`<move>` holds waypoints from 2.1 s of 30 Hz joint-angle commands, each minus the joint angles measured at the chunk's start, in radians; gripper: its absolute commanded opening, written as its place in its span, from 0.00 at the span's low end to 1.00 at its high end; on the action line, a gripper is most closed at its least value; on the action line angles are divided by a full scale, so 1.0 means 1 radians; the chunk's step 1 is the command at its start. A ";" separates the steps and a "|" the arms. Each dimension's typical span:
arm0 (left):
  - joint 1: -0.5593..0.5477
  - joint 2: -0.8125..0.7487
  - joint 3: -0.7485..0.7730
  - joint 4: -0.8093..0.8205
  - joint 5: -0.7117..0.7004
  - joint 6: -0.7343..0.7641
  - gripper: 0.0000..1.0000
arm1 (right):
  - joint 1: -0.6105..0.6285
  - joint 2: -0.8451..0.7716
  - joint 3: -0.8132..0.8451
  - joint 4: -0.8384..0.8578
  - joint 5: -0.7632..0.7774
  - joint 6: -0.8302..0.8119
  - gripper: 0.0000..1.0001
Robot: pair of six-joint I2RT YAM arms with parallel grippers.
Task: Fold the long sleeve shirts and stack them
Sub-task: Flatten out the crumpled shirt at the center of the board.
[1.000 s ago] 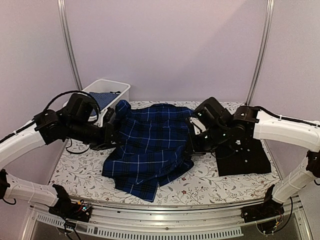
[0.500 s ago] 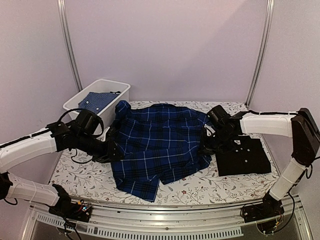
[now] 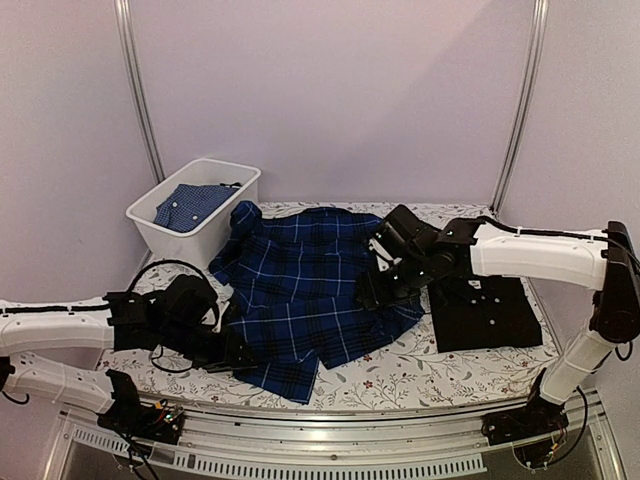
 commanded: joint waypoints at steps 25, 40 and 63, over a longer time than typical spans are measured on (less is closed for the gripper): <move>-0.066 0.197 0.010 0.210 -0.016 -0.016 0.40 | 0.196 0.306 -0.007 0.187 0.068 -0.216 0.70; -0.062 0.208 -0.004 0.223 -0.009 -0.009 0.40 | 0.254 0.133 -0.115 0.133 0.024 -0.077 0.03; 0.012 -0.097 0.049 -0.160 -0.393 -0.143 0.41 | 0.392 -0.104 -0.134 -0.036 0.216 0.335 0.64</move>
